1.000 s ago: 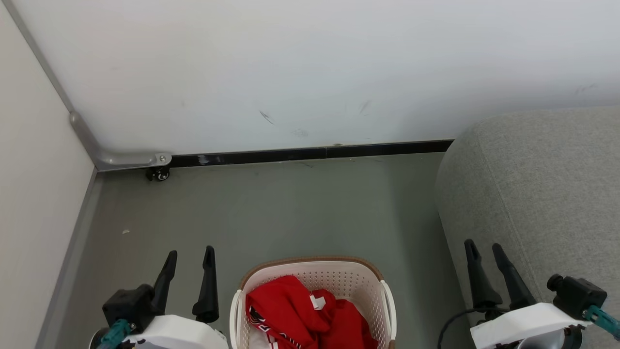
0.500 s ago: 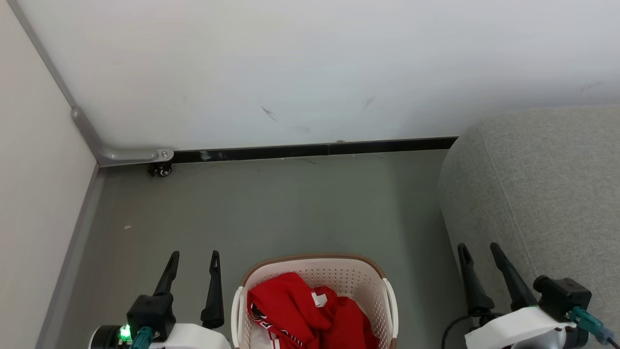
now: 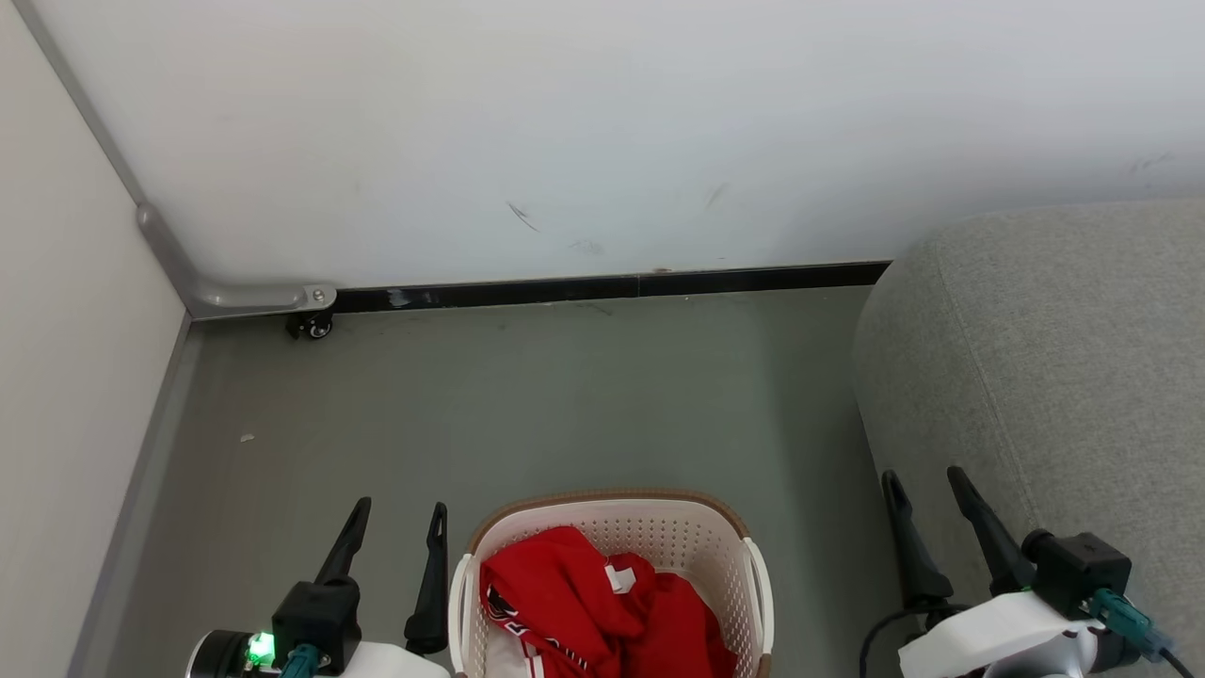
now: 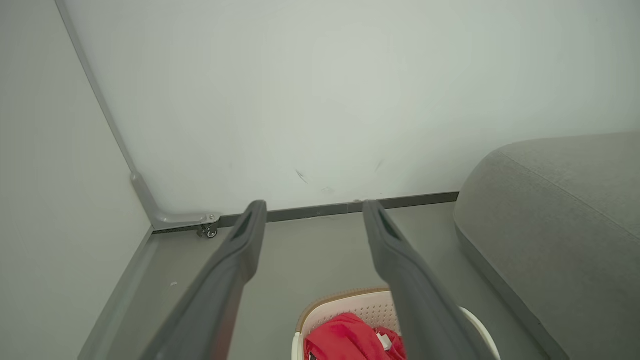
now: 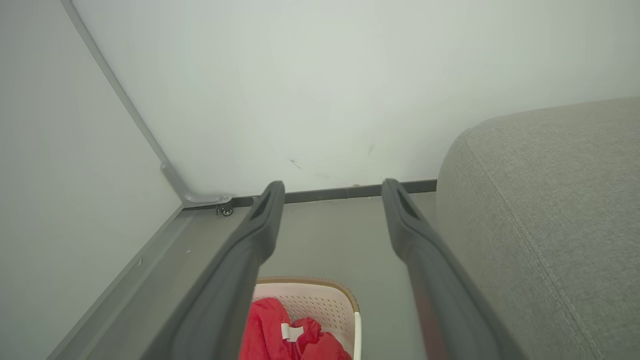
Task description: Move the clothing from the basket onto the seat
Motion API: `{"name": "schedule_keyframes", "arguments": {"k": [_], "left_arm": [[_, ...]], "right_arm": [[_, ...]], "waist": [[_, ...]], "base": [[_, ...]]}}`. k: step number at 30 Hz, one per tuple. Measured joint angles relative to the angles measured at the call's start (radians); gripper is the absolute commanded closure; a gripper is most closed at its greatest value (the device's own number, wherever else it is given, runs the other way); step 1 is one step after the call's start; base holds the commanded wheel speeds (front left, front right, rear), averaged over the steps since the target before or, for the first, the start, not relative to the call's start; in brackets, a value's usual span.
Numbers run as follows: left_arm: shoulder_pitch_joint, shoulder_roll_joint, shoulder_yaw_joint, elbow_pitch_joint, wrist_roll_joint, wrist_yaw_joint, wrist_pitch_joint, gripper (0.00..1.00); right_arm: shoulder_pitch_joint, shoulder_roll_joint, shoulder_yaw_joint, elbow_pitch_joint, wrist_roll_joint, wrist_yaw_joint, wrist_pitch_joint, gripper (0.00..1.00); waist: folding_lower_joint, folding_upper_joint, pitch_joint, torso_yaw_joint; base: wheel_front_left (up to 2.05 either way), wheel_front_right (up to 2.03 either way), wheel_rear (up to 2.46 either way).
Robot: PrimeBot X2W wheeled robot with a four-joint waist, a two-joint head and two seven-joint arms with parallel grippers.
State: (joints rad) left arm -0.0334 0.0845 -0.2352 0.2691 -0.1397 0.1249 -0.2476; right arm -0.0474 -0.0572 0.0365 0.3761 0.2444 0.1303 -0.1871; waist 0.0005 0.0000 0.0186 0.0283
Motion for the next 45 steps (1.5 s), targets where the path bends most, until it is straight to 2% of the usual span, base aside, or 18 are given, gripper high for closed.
{"name": "schedule_keyframes", "arguments": {"k": [34, 45], "left_arm": [[-0.014, -0.007, 0.042, 0.029, -0.004, 0.008, 0.000, 0.00], [-0.068, 0.002, 0.022, 0.044, 0.027, -0.012, 0.000, 0.00]], "right_arm": [[0.001, 0.009, -0.004, 0.016, 0.009, 0.000, 0.021, 0.00], [0.001, 0.009, -0.006, 0.004, 0.021, 0.000, 0.018, 0.00]], "waist": [[-0.0002, 0.0000, 0.021, -0.004], [-0.0002, 0.0000, 0.054, -0.022]], "base": [[0.00, 0.00, 0.00], [0.00, 0.00, 0.00]]}}
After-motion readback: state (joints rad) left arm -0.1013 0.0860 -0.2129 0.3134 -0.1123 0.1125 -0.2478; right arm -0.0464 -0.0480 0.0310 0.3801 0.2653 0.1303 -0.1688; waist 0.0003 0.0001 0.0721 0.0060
